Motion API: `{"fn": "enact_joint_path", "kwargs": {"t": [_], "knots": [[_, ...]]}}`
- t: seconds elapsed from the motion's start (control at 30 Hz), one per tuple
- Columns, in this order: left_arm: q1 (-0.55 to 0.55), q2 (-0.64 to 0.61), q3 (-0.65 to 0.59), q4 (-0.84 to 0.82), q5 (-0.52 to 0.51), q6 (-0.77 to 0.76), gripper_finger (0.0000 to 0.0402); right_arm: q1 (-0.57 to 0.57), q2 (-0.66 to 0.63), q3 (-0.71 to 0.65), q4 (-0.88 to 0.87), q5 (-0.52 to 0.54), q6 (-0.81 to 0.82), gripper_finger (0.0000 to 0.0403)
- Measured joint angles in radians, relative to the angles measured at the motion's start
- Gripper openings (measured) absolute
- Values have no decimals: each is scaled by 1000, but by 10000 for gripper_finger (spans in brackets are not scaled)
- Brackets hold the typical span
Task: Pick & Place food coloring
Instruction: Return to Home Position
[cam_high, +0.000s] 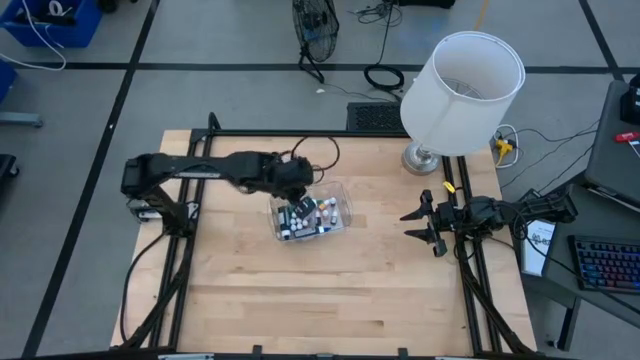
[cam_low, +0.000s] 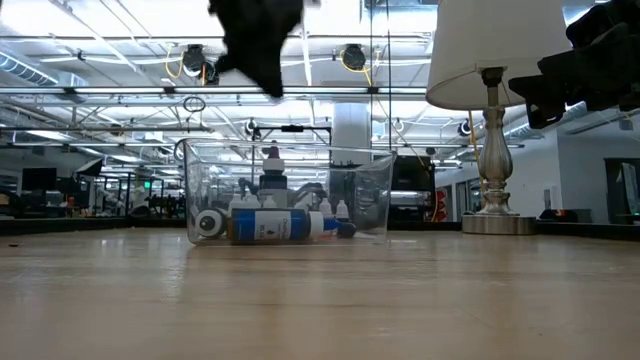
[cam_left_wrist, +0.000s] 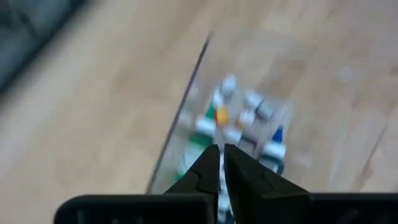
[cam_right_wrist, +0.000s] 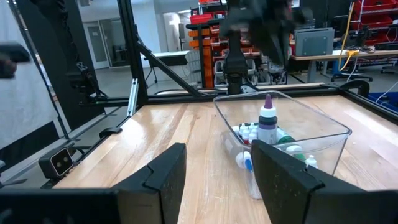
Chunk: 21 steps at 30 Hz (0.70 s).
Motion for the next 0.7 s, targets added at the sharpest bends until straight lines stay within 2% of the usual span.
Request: {"fn": "enact_joint_path", "kwargs": {"t": [0.1,0.17,0.23,0.3,0.37,0.43,0.6,0.7], "knots": [[-98,-80,2,73,-120,118,16,0,0,0,0,0,0,169],[-171,-146,-15,134,-136,193,8,0,0,0,0,0,0,169],[-244,-217,-60,185,-153,223,4,0,0,0,0,0,0,169],[-309,-295,-140,258,-216,245,5,0,0,0,-1,0,0,169],[-363,-387,-263,346,-296,253,14,0,0,0,0,0,0,169],[-395,-481,-406,487,-335,260,26,0,0,0,0,0,0,169],[-389,-688,-787,832,-292,279,54,0,0,0,0,0,0,169],[-355,-800,-973,993,-263,262,65,0,0,0,0,0,0,169]]}}
